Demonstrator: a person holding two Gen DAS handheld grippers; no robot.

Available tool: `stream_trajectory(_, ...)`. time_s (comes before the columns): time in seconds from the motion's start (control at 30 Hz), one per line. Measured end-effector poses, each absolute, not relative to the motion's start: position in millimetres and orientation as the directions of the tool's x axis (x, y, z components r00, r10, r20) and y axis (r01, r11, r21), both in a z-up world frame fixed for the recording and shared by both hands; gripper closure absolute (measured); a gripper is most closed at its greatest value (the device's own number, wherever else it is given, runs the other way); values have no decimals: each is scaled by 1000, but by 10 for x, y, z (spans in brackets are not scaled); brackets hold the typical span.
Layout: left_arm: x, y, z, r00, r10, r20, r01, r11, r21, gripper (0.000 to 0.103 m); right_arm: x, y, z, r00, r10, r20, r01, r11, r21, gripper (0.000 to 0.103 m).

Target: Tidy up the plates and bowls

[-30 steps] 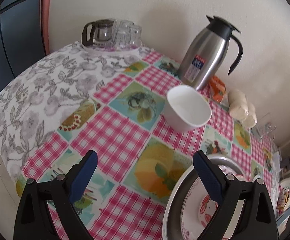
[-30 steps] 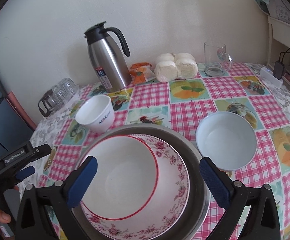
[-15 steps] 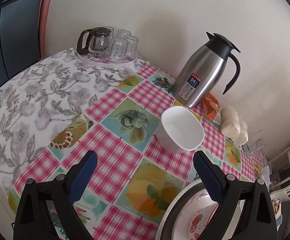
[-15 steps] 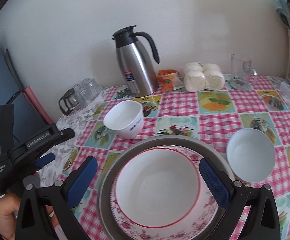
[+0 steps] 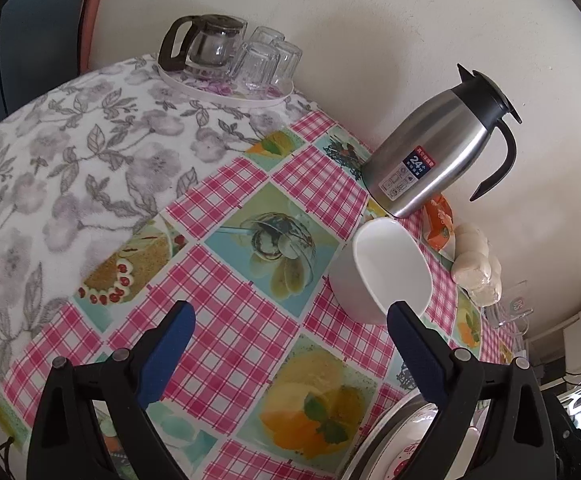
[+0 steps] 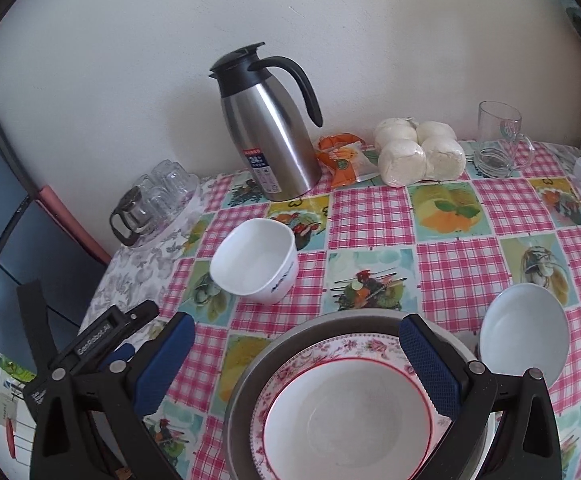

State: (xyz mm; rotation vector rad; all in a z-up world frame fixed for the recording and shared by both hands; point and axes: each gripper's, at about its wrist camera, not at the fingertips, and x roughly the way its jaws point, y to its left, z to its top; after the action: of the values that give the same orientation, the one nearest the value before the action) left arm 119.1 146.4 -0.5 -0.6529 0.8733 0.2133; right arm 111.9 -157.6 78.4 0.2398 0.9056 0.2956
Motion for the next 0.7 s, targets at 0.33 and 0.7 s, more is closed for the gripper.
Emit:
stream_trajectory(0.33, 1487, 1354, -274, 590, -182, -787, -401, 780, -481, 7, 1501, -1519, 578, 511, 330, -794, -96, 939, 329, 2)
stream_trajectory(0.7, 1672, 1416, -346, 612, -233, -756, -375, 756, -537, 26, 1752, -1096, 447, 459, 331, -824, -107, 942, 319, 30)
